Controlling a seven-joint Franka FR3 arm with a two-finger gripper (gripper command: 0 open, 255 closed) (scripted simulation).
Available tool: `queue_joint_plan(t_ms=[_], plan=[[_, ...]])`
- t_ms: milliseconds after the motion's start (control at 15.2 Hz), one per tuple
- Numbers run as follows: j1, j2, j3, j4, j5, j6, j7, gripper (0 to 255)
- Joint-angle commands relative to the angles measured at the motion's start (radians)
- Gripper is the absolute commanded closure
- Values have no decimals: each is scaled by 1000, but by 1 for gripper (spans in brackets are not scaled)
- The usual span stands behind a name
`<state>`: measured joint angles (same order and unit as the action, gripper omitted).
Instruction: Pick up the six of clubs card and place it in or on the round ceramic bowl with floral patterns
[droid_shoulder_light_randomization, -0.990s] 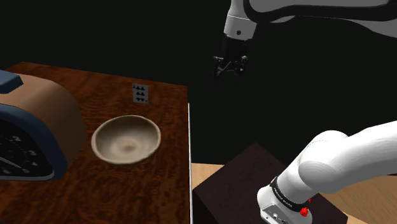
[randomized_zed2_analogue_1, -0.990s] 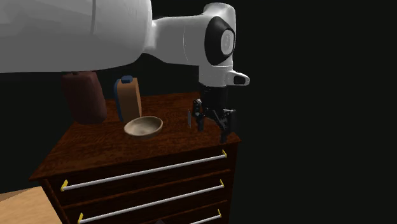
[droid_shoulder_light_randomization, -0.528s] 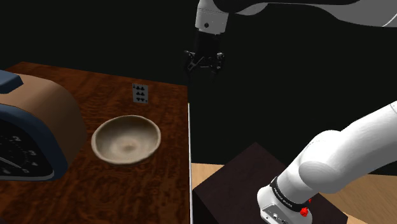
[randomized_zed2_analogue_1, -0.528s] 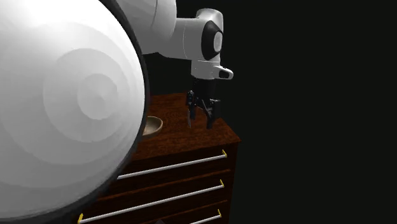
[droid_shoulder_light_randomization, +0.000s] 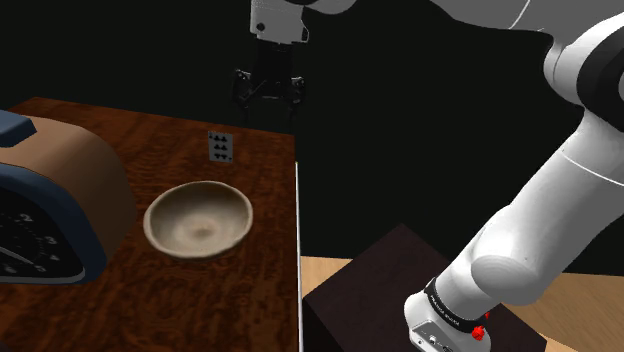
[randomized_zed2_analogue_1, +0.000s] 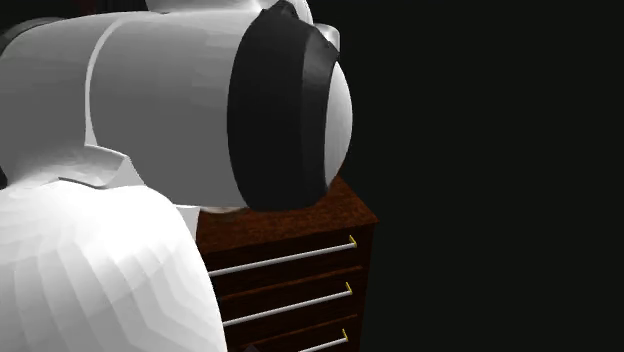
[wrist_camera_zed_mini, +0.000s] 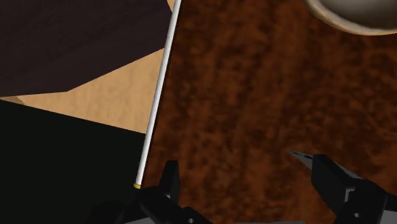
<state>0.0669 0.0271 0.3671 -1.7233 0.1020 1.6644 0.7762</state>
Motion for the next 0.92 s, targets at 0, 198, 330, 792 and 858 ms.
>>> queue_joint_plan(t_ms=[0,198,330,792,858], plan=[[17,86,14,103,-16,-20,63,0],[53,223,25,271,-46,-54,150,0],[85,323,26,402,-68,-87,204,0],[90,329,25,330,-66,-7,212,0],[90,326,26,313,-65,7,212,0]])
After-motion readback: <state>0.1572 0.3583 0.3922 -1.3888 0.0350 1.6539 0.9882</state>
